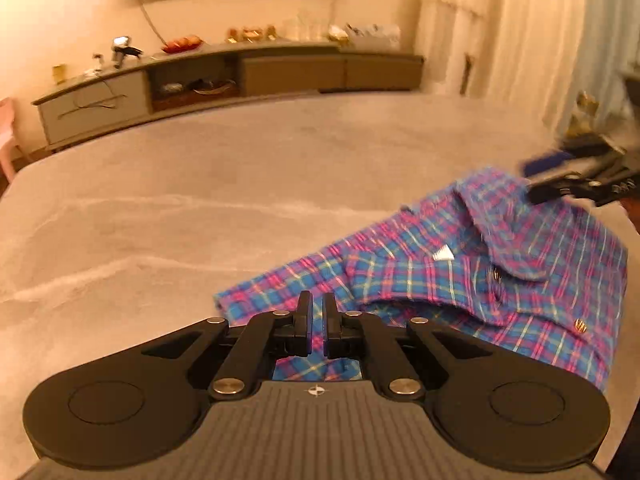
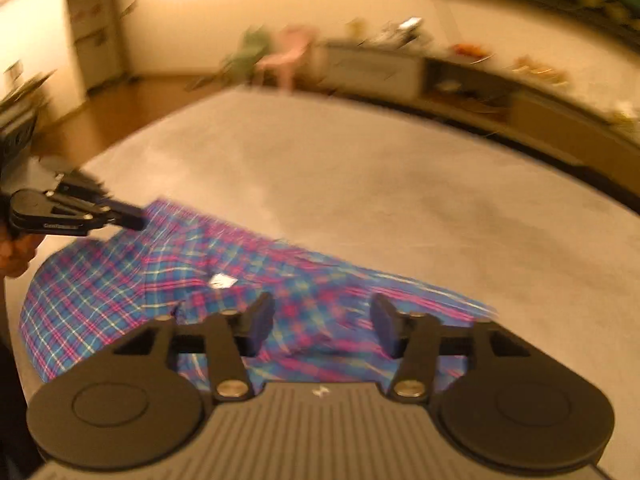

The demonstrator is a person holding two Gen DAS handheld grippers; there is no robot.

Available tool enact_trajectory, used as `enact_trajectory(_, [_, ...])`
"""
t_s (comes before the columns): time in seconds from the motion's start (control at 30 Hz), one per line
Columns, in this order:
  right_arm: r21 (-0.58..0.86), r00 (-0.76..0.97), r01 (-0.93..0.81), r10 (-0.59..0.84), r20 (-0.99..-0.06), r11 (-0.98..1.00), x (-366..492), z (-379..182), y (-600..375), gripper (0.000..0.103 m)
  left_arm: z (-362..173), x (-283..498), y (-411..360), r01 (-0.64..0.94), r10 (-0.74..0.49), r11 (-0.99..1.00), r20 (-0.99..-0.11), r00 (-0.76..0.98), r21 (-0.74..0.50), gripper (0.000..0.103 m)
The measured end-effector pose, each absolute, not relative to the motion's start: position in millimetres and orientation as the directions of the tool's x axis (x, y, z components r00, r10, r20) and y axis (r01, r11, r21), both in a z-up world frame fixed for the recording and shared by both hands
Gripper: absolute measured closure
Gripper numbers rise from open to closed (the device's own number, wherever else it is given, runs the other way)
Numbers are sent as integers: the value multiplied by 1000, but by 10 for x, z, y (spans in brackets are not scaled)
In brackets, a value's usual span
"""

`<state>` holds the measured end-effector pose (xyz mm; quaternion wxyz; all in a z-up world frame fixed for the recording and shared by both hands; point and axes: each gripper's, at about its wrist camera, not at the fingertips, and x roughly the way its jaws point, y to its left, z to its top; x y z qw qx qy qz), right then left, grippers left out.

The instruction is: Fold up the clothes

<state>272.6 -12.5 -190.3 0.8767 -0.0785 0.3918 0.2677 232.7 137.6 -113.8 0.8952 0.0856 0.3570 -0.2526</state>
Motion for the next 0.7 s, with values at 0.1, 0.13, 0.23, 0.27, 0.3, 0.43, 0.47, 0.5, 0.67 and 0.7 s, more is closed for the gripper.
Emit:
enact_trajectory(0.1, [51, 490, -573, 392, -778, 818, 2978, -2209, 110, 65, -1262, 2375, 1364, 499, -374, 866, -701, 607, -30, 98])
enact_trajectory(0.13, [38, 479, -586, 383, -790, 810, 3034, -2290, 159, 90, -1299, 2384, 1378, 490, -368, 871, -705, 606, -34, 98])
enact_trajectory(0.23, [22, 529, -510, 333, -781, 860, 3107, -2294, 17, 103, -1326, 2428, 1477, 465, -373, 883, -702, 607, -68, 98])
enact_trajectory(0.27, [23, 540, -485, 319, -779, 874, 3134, -2322, -28, 103, -1332, 2448, 1501, 454, -374, 887, -698, 611, -77, 98])
enact_trajectory(0.3, [23, 551, -459, 305, -777, 888, 3162, -2350, -74, 103, -1341, 2474, 1517, 444, -375, 892, -693, 616, -88, 98])
enact_trajectory(0.43, [47, 580, -366, 267, -770, 930, 3237, -2405, -230, 102, -1225, 2436, 1457, 411, -340, 910, -674, 656, -58, 98])
enact_trajectory(0.47, [64, 594, -358, 280, -754, 932, 3190, -2343, -230, 99, -1140, 2333, 1424, 425, -344, 904, -660, 668, -42, 98])
enact_trajectory(0.5, [80, 611, -364, 303, -731, 928, 3088, -2229, -284, 95, -1047, 2202, 1383, 450, -358, 892, -645, 675, -24, 98])
enact_trajectory(0.67, [90, 565, -412, 332, -756, 907, 2640, -2159, -490, 86, -985, 1667, 1112, 591, -424, 807, -683, 595, 13, 98])
enact_trajectory(0.7, [90, 551, -419, 331, -766, 904, 2559, -2166, -534, 86, -1077, 1628, 1024, 608, -399, 792, -710, 580, 51, 98])
